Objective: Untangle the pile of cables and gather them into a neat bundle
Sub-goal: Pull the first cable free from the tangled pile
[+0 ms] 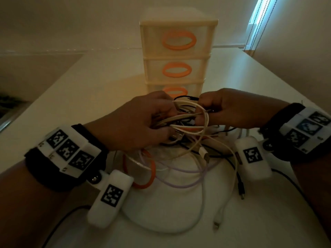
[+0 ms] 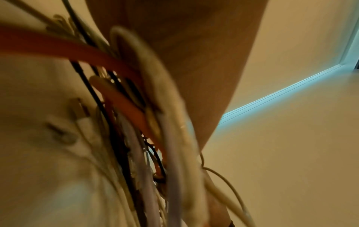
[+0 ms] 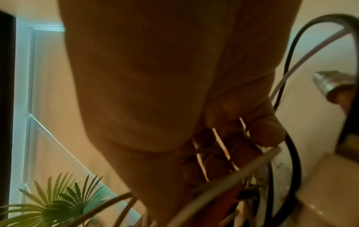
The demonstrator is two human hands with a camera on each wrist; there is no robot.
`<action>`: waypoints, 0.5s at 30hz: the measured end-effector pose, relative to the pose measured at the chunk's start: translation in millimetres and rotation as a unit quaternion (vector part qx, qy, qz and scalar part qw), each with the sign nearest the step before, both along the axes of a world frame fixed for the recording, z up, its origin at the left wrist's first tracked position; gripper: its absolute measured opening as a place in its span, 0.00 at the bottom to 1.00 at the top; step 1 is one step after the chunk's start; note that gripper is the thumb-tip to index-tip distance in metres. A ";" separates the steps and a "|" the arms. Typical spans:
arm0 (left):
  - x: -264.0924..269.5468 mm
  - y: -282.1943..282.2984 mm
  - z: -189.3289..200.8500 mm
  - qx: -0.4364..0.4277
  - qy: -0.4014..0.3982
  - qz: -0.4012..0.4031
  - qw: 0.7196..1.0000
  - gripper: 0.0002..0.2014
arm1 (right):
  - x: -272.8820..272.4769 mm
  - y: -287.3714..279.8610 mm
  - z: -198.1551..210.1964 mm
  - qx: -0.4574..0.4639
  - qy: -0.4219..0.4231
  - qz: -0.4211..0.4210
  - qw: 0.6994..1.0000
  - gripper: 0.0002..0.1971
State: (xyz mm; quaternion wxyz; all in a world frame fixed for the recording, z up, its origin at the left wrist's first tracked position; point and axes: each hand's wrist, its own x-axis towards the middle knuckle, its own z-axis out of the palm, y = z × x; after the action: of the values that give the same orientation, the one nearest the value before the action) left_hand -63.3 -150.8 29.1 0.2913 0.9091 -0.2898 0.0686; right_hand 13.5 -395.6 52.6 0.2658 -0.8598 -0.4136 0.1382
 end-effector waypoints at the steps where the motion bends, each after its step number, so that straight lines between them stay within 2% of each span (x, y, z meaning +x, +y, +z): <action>1: -0.2 1.2 0.5 -0.013 -0.014 0.008 1.000 0.06 | 0.2 -0.9 -0.4 0.010 0.001 -0.008 1.000 0.16; 3: -0.1 4.6 -1.0 -0.045 -0.019 0.039 0.998 0.05 | 0.6 -1.8 -0.4 0.039 -0.010 -0.017 0.999 0.20; 6: 0.6 8.4 -3.9 -0.113 0.018 0.072 0.991 0.07 | 5.7 -6.9 1.2 0.121 0.014 -0.036 0.992 0.07; 8: 4.0 11.0 -5.0 -0.144 0.039 0.078 0.986 0.10 | 6.0 -12.2 6.9 0.171 0.014 -0.054 0.984 0.12; 10: 5.3 13.8 -4.1 -0.172 0.049 0.088 0.980 0.14 | -1.3 -14.5 19.1 0.183 -0.004 -0.033 0.983 0.06; 13: 4.5 15.3 -4.9 -0.195 0.059 0.090 0.975 0.15 | -16.2 -12.4 32.3 0.054 0.019 0.033 0.998 0.06; 15: 5.1 14.4 -5.1 -0.188 0.059 0.101 0.975 0.13 | -18.1 -6.7 26.9 -0.047 0.000 0.053 0.997 0.08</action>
State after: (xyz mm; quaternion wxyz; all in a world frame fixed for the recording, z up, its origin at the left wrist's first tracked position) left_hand -58.2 -136.4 24.0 0.4653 0.8652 -0.1602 0.0969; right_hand -4.6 -402.3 79.6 0.2168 -0.8482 -0.4518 0.1713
